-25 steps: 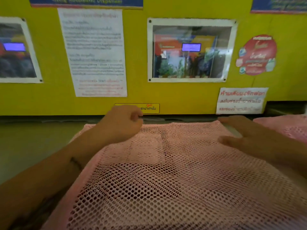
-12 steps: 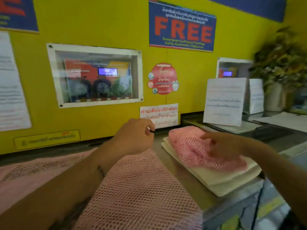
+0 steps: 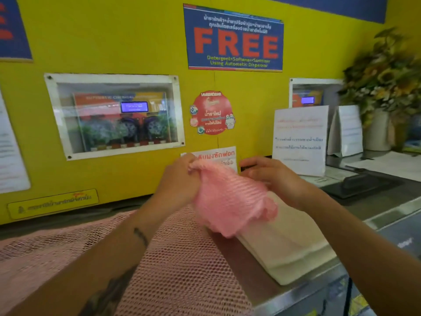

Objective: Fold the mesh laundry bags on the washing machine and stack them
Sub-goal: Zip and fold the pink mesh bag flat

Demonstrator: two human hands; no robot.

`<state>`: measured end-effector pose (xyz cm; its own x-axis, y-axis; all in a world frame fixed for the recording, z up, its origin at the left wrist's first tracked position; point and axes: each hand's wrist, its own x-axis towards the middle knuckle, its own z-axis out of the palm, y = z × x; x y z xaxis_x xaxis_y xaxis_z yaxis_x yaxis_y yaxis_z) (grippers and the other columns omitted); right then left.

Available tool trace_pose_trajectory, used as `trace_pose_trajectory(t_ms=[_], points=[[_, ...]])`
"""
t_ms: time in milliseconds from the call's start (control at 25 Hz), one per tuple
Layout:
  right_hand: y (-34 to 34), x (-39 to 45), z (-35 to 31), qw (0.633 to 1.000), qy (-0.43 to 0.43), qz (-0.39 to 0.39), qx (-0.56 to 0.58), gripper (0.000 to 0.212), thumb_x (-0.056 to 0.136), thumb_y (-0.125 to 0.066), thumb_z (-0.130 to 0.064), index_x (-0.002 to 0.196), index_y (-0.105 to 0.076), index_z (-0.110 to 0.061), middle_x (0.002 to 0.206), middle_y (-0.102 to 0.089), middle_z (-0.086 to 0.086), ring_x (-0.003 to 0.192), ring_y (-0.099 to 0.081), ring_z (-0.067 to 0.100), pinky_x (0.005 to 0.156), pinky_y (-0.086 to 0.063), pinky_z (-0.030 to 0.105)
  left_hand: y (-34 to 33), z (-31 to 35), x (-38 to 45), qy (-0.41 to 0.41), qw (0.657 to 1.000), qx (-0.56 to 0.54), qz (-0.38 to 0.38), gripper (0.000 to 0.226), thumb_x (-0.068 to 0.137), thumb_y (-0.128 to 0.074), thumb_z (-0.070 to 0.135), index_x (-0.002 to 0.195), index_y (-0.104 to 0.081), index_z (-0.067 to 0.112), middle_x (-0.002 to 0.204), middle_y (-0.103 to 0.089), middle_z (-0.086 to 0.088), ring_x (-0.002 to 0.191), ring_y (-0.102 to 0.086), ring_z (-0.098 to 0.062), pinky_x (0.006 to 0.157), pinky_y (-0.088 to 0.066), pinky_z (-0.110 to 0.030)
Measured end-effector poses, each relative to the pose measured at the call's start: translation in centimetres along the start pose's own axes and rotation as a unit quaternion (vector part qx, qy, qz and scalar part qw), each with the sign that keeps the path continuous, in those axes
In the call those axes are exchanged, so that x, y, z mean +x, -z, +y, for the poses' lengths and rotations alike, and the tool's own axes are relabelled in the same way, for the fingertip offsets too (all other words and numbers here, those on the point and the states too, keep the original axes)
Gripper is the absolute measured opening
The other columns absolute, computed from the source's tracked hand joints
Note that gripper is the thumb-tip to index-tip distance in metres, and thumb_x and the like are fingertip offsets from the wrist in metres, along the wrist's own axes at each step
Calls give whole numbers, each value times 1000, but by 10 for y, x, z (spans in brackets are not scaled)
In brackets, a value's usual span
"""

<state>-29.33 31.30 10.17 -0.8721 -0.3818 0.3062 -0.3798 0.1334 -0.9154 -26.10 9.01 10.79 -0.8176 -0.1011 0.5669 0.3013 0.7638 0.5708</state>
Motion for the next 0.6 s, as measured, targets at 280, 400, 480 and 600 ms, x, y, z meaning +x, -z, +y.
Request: trace_pose_trajectory(t_ms=[280, 400, 480, 600], points=[[-101, 42, 3, 919, 88, -123, -365, 15, 85, -56, -15, 84, -70, -21, 87, -71, -6, 84, -64, 11, 80, -51, 39, 116, -51, -1, 136, 970, -186, 80, 29, 91, -46, 20, 79, -72, 29, 91, -73, -2, 86, -68, -25, 78, -53, -39], [-135, 59, -24, 956, 90, -74, -270, 23, 86, -52, -7, 74, -67, -19, 72, -66, -1, 69, -61, 20, 70, -47, 43, 171, -81, -19, 244, 922, -287, 95, 25, 91, -46, 21, 80, -69, 17, 84, -71, -12, 78, -68, -30, 72, -50, -38], [-160, 61, -44, 982, 31, -120, -143, 27, 85, -48, -9, 93, -72, -18, 64, -64, 0, 61, -54, 25, 62, -40, 40, 210, -110, -40, 281, 900, -328, 60, 30, 91, -42, 19, 74, -66, 15, 71, -68, -10, 62, -64, -26, 62, -47, -30], [-204, 47, -60, 958, -63, -258, -107, 43, 91, -51, -44, 130, -58, -29, 107, -66, 2, 92, -59, 19, 74, -43, 33, 259, -150, -68, 347, 924, -146, 58, 25, 90, -40, 11, 82, -63, 6, 66, -58, -8, 57, -54, -26, 55, -39, -27]])
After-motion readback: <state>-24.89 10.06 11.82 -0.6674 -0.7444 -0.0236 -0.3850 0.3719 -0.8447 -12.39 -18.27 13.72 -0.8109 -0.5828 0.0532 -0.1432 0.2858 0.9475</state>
